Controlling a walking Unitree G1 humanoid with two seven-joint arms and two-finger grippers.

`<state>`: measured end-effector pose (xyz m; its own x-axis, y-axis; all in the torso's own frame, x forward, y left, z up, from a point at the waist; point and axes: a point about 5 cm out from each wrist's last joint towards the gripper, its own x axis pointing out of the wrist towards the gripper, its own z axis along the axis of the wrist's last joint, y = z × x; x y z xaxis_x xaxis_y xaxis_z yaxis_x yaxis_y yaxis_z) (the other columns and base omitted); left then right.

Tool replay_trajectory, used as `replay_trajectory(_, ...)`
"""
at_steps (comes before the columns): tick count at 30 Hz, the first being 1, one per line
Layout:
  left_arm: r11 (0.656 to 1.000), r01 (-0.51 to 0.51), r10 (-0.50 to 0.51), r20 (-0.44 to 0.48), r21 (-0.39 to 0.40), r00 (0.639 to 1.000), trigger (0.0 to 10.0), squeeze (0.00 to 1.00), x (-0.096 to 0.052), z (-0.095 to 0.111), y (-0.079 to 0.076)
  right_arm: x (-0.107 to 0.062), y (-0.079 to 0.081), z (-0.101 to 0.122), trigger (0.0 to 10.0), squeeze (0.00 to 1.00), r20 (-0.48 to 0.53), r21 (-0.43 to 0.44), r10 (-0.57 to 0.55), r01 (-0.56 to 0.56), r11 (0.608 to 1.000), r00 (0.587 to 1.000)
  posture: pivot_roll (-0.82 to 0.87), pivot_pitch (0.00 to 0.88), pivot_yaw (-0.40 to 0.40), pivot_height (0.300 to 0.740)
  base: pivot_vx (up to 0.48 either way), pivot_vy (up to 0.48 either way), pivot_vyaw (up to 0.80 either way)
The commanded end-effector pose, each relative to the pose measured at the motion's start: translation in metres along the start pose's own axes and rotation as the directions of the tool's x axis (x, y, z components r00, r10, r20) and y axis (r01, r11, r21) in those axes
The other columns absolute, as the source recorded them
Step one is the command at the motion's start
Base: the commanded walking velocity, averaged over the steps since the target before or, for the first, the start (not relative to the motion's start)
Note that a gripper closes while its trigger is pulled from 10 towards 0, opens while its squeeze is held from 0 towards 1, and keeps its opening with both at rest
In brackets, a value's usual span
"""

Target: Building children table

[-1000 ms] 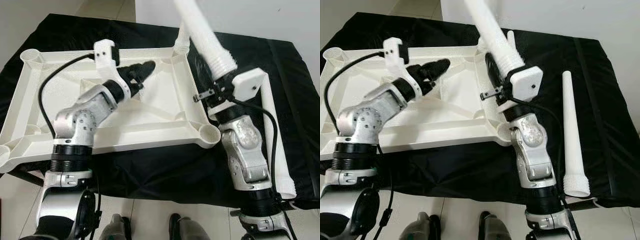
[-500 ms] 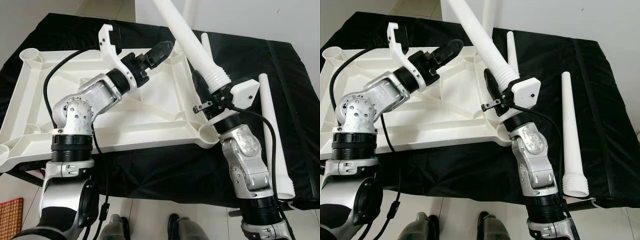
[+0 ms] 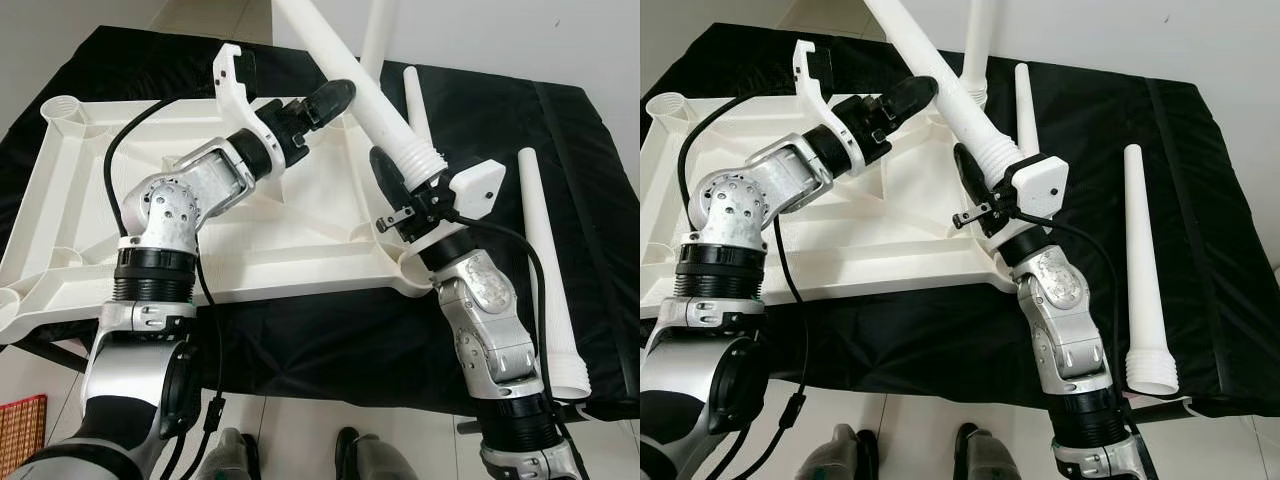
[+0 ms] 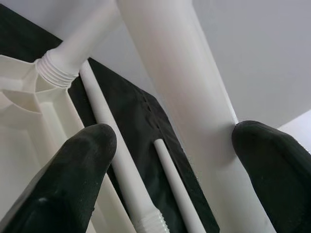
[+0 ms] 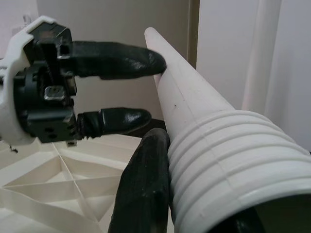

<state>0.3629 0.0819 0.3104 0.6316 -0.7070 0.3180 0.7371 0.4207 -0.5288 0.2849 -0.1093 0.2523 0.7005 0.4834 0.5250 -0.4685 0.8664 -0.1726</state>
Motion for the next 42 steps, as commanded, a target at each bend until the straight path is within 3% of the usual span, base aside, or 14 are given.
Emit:
replay_trajectory(1,0.962,0.273,-0.273,-0.014,0.005,0.962,10.0,0.0,0.0,-0.004,-0.013,0.001,0.008,0.01,10.0,0.0,0.049,0.0,0.053,-0.053,0.999,0.997,0.01,0.182,-0.022,0.74,0.0,0.0,0.0)
replay_trajectory(9,0.958,0.287,-0.286,0.051,0.0,0.957,10.0,0.0,0.008,0.022,-0.015,-0.007,0.014,-0.001,10.0,0.0,-0.012,0.027,0.106,-0.105,0.994,0.994,0.01,0.182,-0.02,0.74,0.0,0.0,0.0)
replay_trajectory(19,0.969,0.245,-0.242,0.079,-0.026,0.967,10.0,0.0,0.012,0.031,-0.009,-0.01,0.013,-0.004,10.0,0.0,-0.031,0.017,0.101,-0.101,0.995,0.994,0.01,0.182,-0.018,0.74,0.0,0.0,0.0)
replay_trajectory(28,0.959,0.277,-0.273,0.071,-0.061,0.96,10.0,0.0,0.012,0.026,-0.015,-0.012,0.012,-0.006,10.0,0.0,-0.042,0.018,0.095,-0.095,0.995,0.995,0.01,0.171,-0.018,0.74,0.0,0.0,0.0)
replay_trajectory(30,0.958,0.276,-0.271,0.07,-0.079,0.96,0.0,0.0,0.012,0.024,-0.015,-0.013,0.013,-0.008,10.0,0.0,-0.045,0.018,0.097,-0.096,0.995,0.994,0.01,0.164,-0.016,0.74,0.0,0.0,0.0)
replay_trajectory(42,0.938,0.304,-0.294,0.079,-0.169,0.953,0.0,0.0,0.013,0.023,-0.023,-0.013,0.013,-0.009,10.0,0.0,-0.051,0.011,0.129,-0.128,0.992,0.99,0.01,0.151,-0.018,0.74,0.0,0.0,0.0)
